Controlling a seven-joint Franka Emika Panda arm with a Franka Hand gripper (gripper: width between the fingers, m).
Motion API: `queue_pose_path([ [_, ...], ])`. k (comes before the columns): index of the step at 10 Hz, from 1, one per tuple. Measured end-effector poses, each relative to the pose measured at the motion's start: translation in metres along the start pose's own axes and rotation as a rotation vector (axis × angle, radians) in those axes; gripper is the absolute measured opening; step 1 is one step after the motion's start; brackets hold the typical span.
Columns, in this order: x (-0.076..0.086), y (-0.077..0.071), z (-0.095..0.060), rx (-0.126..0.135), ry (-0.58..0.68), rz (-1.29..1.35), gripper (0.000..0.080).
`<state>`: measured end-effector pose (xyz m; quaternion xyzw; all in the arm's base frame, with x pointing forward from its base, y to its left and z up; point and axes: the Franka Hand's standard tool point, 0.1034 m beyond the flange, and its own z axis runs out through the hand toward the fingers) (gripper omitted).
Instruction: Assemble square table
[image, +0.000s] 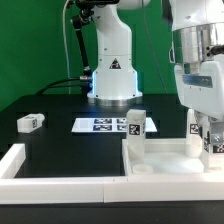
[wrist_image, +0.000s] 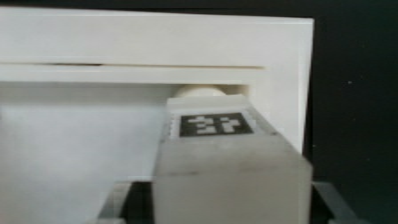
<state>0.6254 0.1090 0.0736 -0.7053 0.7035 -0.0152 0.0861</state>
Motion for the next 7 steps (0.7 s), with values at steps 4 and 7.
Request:
queue_pose_path([
  [4, -0.011, -0.004, -0.003, -0.05, 0.045, -0.302, 0.0596],
  [7, -0.013, -0.008, -0.003, -0.058, 0.049, -0.595, 0.0647],
])
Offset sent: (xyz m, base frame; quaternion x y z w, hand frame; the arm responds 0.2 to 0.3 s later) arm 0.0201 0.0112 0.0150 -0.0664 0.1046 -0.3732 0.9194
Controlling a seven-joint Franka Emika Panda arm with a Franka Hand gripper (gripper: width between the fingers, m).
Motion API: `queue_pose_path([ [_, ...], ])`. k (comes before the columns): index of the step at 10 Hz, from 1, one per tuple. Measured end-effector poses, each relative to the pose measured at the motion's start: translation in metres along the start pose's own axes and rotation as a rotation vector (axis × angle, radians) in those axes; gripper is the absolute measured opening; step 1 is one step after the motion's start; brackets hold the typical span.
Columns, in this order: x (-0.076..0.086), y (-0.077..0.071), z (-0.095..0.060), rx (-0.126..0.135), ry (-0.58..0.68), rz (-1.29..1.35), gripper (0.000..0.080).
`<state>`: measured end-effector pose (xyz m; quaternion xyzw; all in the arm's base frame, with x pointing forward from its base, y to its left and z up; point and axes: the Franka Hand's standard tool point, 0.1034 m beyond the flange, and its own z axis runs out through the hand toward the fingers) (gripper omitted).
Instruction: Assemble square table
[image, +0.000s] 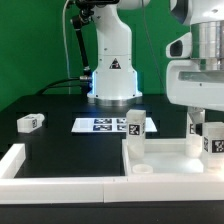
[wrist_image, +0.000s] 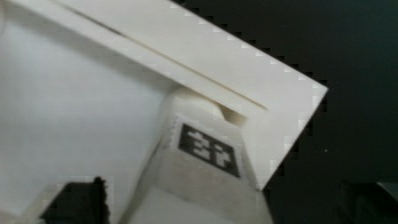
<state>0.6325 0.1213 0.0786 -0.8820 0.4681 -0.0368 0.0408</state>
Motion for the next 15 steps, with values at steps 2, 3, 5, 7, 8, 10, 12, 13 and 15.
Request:
queue_pose_path([
  [2, -0.0001, 0.0, 0.0, -0.001, 0.002, -0.143, 0.0649],
  [3, 0.0002, -0.0026, -0.0016, -0.014, 0.043, -0.475, 0.0649],
  [5, 0.0014, -0.0035, -0.0012, -0.015, 0.053, -0.682, 0.0649],
  [7, 0.0022, -0.0031, -0.001, -0.018, 0.052, -0.79, 0.0649],
  [8, 0.0025, -0.003, -0.0011, -0.019, 0.052, -0.829, 0.0649],
  [10, 0.0014, -0.0034, -0.0058, 0.007, 0.024, -0.811, 0.0649],
  [12, 0.003, 0.0017, -0.0021, 0.004, 0.027, -0.805, 0.0649],
  [13, 0.0031, 0.0019, -0.0018, 0.004, 0.027, -0.789, 0.0649],
  [15, 0.0031, 0.0021, -0.0014, 0.004, 0.026, -0.738, 0.0371],
])
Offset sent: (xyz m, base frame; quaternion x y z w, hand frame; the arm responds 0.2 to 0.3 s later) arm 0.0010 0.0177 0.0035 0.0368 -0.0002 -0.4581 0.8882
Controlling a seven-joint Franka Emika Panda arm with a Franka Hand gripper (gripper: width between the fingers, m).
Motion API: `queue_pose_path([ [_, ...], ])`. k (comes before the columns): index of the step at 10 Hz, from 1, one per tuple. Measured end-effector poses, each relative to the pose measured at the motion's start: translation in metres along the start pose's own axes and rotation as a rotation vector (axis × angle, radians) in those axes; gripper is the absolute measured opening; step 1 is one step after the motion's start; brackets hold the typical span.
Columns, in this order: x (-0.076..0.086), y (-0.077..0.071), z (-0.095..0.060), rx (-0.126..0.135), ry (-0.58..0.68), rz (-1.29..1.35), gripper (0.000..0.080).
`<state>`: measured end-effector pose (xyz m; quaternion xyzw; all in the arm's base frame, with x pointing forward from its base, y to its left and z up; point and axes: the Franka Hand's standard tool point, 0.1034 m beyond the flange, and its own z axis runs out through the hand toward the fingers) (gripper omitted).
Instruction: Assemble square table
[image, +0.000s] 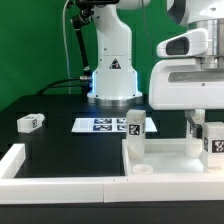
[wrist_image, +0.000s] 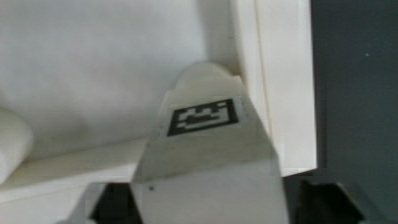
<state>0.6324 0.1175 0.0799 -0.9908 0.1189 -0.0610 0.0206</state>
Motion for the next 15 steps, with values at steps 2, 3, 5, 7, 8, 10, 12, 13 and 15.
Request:
queue_pose_path([
  [2, -0.0002, 0.0005, 0.0006, 0.0, -0.001, 0.157, 0.0291],
  [3, -0.0001, 0.0009, 0.0007, -0.001, -0.001, 0.207, 0.0291],
  [5, -0.0006, 0.0022, 0.0009, -0.005, -0.002, 0.408, 0.0291],
  [7, -0.0037, 0.002, 0.0004, -0.013, -0.002, 0.788, 0.0291],
  [8, -0.0041, 0.0072, 0.0025, 0.028, 0.006, 0.993, 0.0291],
  [10, -0.0043, 0.0082, 0.0029, 0.04, 0.015, 1.06, 0.0293],
  [12, -0.0043, 0.0082, 0.0029, 0.04, 0.015, 1.06, 0.0295],
  [13, -0.0043, 0.0082, 0.0029, 0.04, 0.015, 1.06, 0.0373],
  [15, -0.0043, 0.0082, 0.0029, 0.04, 0.015, 1.06, 0.0552],
])
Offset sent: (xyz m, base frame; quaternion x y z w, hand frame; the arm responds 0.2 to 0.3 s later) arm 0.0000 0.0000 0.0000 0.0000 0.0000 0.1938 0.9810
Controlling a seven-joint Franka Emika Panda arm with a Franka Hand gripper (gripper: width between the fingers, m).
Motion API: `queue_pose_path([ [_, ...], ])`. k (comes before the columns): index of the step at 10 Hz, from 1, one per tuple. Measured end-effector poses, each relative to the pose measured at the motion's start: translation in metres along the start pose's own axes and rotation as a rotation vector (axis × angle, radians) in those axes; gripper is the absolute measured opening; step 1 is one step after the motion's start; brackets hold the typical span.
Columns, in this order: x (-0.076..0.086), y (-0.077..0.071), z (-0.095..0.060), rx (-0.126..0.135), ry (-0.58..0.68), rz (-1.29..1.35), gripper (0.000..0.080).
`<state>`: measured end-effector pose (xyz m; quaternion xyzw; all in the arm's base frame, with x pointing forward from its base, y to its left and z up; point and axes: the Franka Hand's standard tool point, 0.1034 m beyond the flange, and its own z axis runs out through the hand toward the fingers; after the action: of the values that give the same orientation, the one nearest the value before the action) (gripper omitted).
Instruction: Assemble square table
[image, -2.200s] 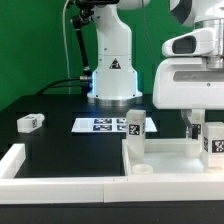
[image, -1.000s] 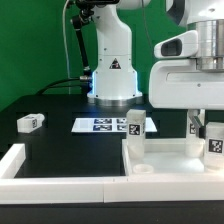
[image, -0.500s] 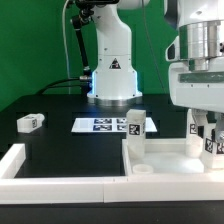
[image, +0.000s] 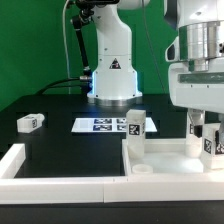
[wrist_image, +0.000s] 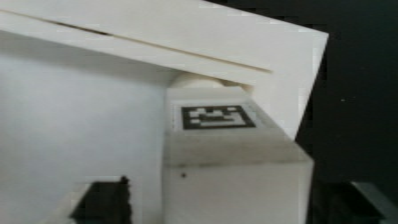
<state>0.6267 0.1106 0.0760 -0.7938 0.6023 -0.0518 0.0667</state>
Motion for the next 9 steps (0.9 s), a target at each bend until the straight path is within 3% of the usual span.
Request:
queue_pose_path([
  [1, 0.0, 0.0, 0.0, 0.0, 0.0, 0.0, 0.0552],
  [2, 0.0, 0.0, 0.0, 0.0, 0.0, 0.0, 0.0633],
  [5, 0.0, -0.001, 0.001, 0.01, 0.003, 0.039, 0.0649],
  [7, -0.001, -0.001, 0.001, 0.007, 0.013, -0.176, 0.0649],
  [8, -0.009, -0.006, -0.002, -0.001, 0.038, -0.491, 0.0649],
  [9, -0.011, -0.008, -0.002, -0.004, 0.034, -0.585, 0.0649],
])
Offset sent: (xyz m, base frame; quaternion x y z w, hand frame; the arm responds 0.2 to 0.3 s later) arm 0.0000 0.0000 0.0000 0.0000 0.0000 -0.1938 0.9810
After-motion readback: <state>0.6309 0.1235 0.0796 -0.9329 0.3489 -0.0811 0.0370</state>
